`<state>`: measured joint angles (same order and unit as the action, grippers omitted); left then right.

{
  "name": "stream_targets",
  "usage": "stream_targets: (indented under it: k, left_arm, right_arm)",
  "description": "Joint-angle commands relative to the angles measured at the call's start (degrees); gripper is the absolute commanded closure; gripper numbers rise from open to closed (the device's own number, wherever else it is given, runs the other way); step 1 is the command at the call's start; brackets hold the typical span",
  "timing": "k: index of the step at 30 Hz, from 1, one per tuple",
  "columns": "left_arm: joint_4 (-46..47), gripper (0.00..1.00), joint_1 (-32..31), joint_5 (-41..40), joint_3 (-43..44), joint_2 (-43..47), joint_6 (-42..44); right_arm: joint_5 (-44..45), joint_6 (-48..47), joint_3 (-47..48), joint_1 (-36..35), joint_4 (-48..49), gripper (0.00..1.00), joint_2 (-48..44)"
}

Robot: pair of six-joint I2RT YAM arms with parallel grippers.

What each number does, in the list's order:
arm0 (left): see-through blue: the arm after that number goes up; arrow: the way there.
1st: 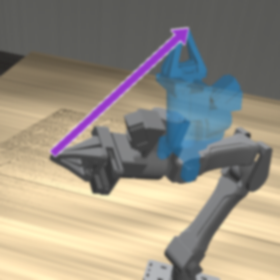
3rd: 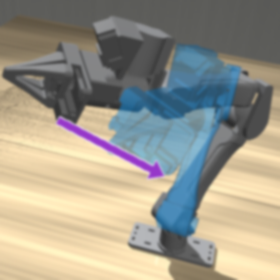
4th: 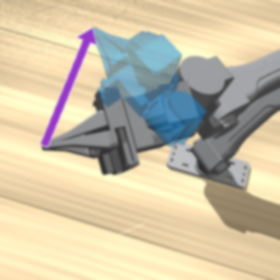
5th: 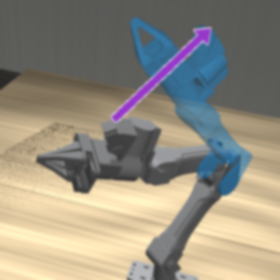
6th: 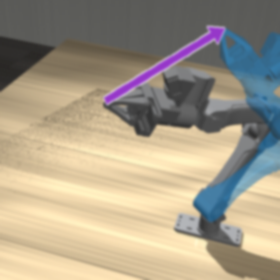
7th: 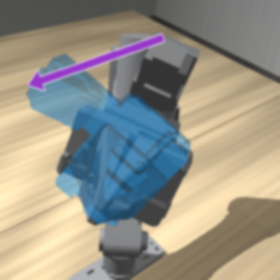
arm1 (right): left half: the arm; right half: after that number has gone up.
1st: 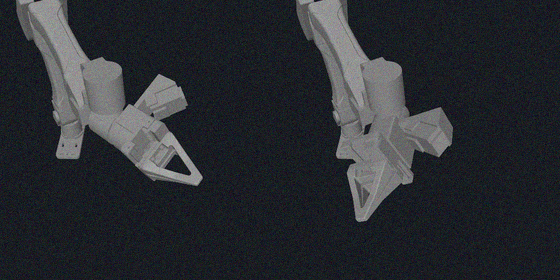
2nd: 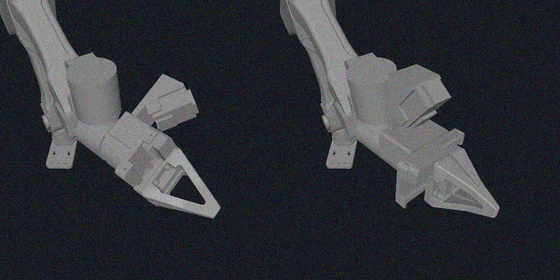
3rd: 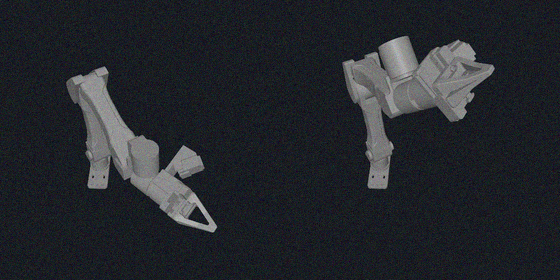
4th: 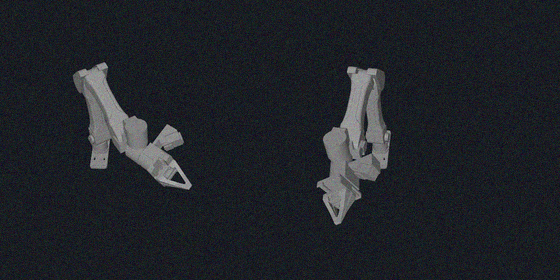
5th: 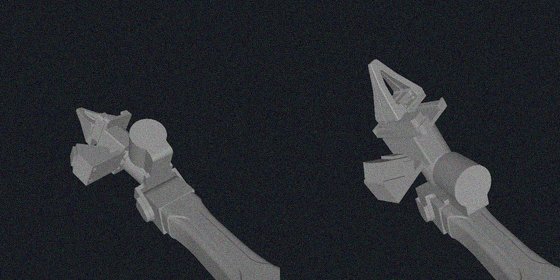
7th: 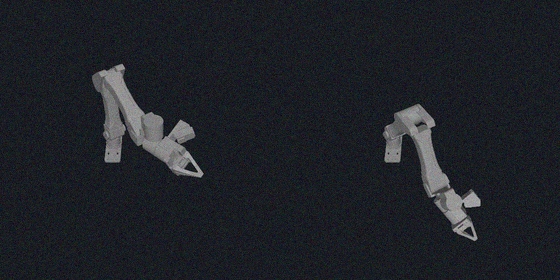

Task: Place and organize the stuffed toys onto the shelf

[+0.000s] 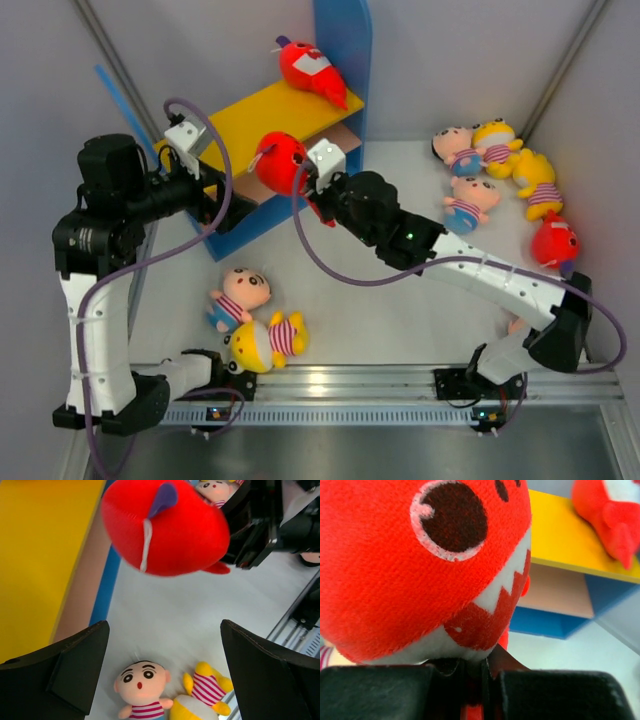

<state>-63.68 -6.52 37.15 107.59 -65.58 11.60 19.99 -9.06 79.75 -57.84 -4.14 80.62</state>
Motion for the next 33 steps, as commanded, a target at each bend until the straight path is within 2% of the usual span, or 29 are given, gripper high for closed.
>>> stream_targets:
  k: [1, 6, 8, 10, 11, 13, 17, 19, 21, 22, 23, 24, 25, 26, 27, 29, 32, 33]
  left_arm:
    - [-0.7, 0.01, -0.1, 5.6, 1.0, -2.1, -1.8]
    - [-0.8, 0.01, -0.1, 4.2, 1.6, -3.0, -1.7]
    - [0.7, 0.04, -0.1, -0.9, 2.2, -3.5, -3.2]
    - [1.1, 0.35, -0.1, -2.8, 2.3, -3.7, -2.8]
    - [1.6, 0.7, -0.1, -3.5, 2.2, -3.6, -2.9]
    - [2.5, 1.0, -0.1, -3.4, 1.6, -2.9, -3.3]
    - [5.6, 1.0, -0.1, -4.3, 0.0, -1.6, -4.3]
    - [5.7, 1.0, -0.1, -4.8, 0.4, -1.6, -4.6]
    - [5.7, 1.0, -0.1, -4.6, 0.6, -1.4, -4.7]
    - [5.6, 1.0, -0.1, -4.5, 0.7, -1.5, -4.6]
    - [5.7, 1.0, -0.1, -4.3, 0.8, -1.4, -4.7]
    - [5.7, 1.0, -0.1, -4.3, 1.0, -1.1, -4.6]
    - [5.7, 1.0, -0.1, -3.7, 1.0, -1.0, -4.6]
    - [5.5, 1.0, -0.1, -3.1, 1.0, -1.0, -4.4]
    - [5.6, 1.0, -0.1, -2.4, 0.9, -1.0, -4.3]
    - [5.6, 1.0, -0.1, -0.7, 1.0, -1.1, -4.5]
    - [5.7, 1.0, -0.1, -0.5, 1.0, -1.0, -4.4]
    - [5.6, 1.0, -0.1, -0.6, 0.8, -1.0, -4.1]
  right_arm:
    - [-5.9, 1.6, 8.3, -2.4, 5.4, 1.0, 3.0]
    - [-10.3, 0.9, 13.2, -6.4, 4.7, 1.0, 8.4]
    - [-12.3, -0.9, 14.6, -7.5, 4.3, 1.0, 9.5]
    - [-14.7, -1.7, 14.1, -8.2, 4.3, 1.0, 9.1]
    - [-15.7, -1.9, 13.1, -8.2, 4.5, 1.0, 8.3]
    - [-18.1, -2.9, 10.9, -8.2, 5.5, 1.0, 7.4]
    - [-21.2, -2.9, 7.8, -8.2, 5.9, 0.98, 4.6]
    - [-23.8, -1.1, 4.4, -7.9, 7.6, 0.56, 3.1]
    - [-29.3, 1.7, 1.3, -5.6, 9.2, 0.24, 0.2]
    - [-31.7, 6.0, -2.5, -4.2, 10.6, 0.19, -0.9]
    - [-34.4, 8.6, -4.8, -0.3, 14.3, 0.16, -3.3]
    - [-41.4, 13.1, -7.5, 2.4, 17.8, 0.12, -4.4]
    - [-45.6, 21.0, -12.7, 5.2, 21.6, 0.12, -5.5]
    - [-49.2, 24.6, -14.9, 10.9, 29.3, 0.12, -6.6]
    - [-53.7, 27.0, -16.3, 13.2, 31.5, 0.12, -6.8]
    - [-57.8, 28.0, -16.4, 15.8, 32.4, 0.12, -5.5]
    - [-67.0, 29.0, -12.7, 15.7, 31.8, 0.12, -1.6]
    - [-68.3, 29.9, -12.3, 15.8, 34.5, 0.11, -0.9]
